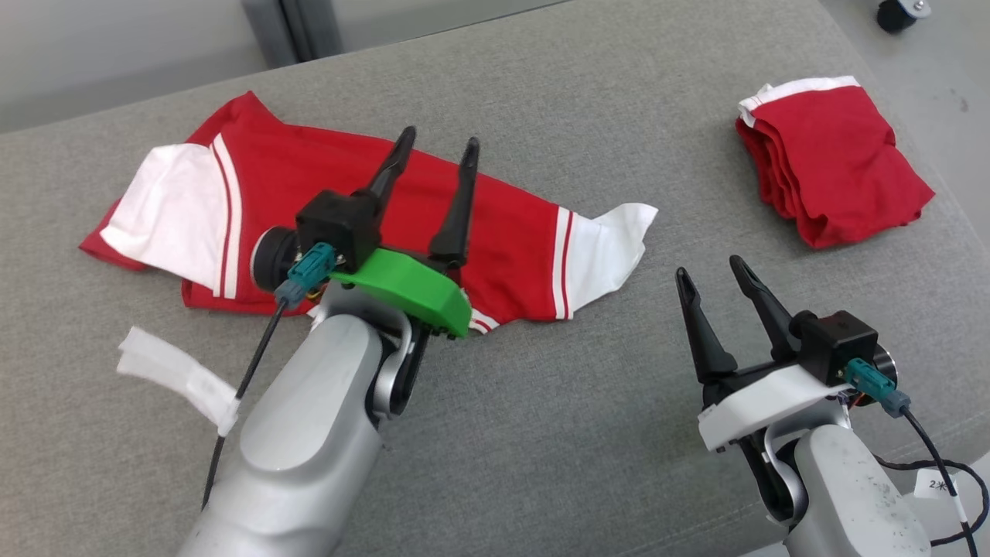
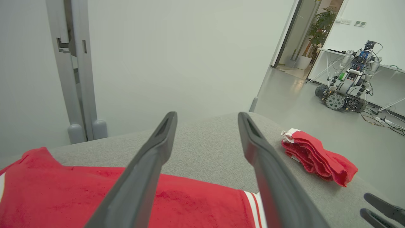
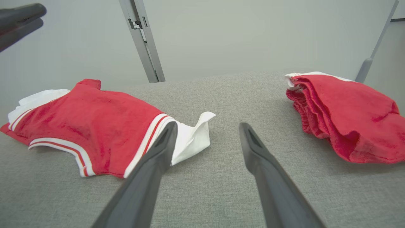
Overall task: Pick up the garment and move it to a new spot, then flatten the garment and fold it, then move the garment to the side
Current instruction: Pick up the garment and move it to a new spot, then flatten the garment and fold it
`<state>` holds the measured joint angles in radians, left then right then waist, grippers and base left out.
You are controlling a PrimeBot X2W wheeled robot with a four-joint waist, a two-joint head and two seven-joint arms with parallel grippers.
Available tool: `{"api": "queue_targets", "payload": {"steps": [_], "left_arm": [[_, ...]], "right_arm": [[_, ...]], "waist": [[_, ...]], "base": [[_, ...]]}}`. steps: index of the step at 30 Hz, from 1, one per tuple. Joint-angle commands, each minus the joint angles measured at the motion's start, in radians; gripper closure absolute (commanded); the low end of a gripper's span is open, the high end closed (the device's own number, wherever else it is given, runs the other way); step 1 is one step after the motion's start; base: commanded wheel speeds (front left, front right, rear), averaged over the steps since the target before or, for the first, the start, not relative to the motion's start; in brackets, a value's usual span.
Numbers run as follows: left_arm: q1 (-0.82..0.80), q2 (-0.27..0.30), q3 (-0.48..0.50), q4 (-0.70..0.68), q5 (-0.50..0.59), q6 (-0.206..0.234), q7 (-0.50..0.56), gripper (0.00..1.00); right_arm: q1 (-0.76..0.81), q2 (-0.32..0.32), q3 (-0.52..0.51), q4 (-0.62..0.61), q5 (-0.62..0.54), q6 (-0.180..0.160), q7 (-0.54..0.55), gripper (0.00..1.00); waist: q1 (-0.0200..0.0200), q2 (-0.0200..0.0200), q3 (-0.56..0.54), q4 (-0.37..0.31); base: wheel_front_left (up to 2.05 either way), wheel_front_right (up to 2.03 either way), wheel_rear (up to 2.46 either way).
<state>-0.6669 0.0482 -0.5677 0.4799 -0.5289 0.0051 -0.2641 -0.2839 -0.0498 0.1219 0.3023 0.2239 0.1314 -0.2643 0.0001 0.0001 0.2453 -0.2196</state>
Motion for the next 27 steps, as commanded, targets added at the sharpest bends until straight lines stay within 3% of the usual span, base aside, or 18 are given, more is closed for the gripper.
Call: {"api": "queue_targets", "payload": {"steps": [1, 11, 16, 23, 27], "left_arm": [[0.042, 0.010, 0.034, -0.006, 0.031, 0.005, 0.000, 0.00], [0.344, 0.020, 0.326, -0.103, 0.201, 0.000, 0.000, 0.00], [0.493, 0.014, 0.419, -0.157, 0.263, -0.018, 0.000, 0.00], [0.656, 0.004, 0.502, -0.207, 0.296, -0.029, 0.000, 0.00], [0.673, 0.003, 0.489, -0.213, 0.272, -0.028, 0.000, 0.00]], "right_arm": [[0.016, -0.003, -0.003, 0.004, -0.007, -0.002, 0.000, 0.00], [0.078, -0.003, -0.013, 0.035, -0.031, -0.002, 0.000, 0.00], [0.117, -0.003, -0.002, 0.053, -0.040, -0.002, 0.000, 0.00], [0.145, -0.003, 0.005, 0.075, -0.056, -0.002, 0.000, 0.00], [0.149, -0.003, 0.009, 0.084, -0.063, -0.002, 0.000, 0.00]], "waist": [[-0.0001, -0.0001, -0.043, 0.048], [-0.0001, -0.0001, -0.151, 0.135], [-0.0001, -0.0001, -0.182, 0.152], [-0.0001, -0.0001, -0.180, 0.162], [-0.0001, -0.0001, -0.170, 0.179]], "base": [[0.00, 0.00, 0.00], [0.00, 0.00, 0.00], [0.00, 0.00, 0.00], [0.00, 0.00, 0.00], [0.00, 0.00, 0.00]]}}
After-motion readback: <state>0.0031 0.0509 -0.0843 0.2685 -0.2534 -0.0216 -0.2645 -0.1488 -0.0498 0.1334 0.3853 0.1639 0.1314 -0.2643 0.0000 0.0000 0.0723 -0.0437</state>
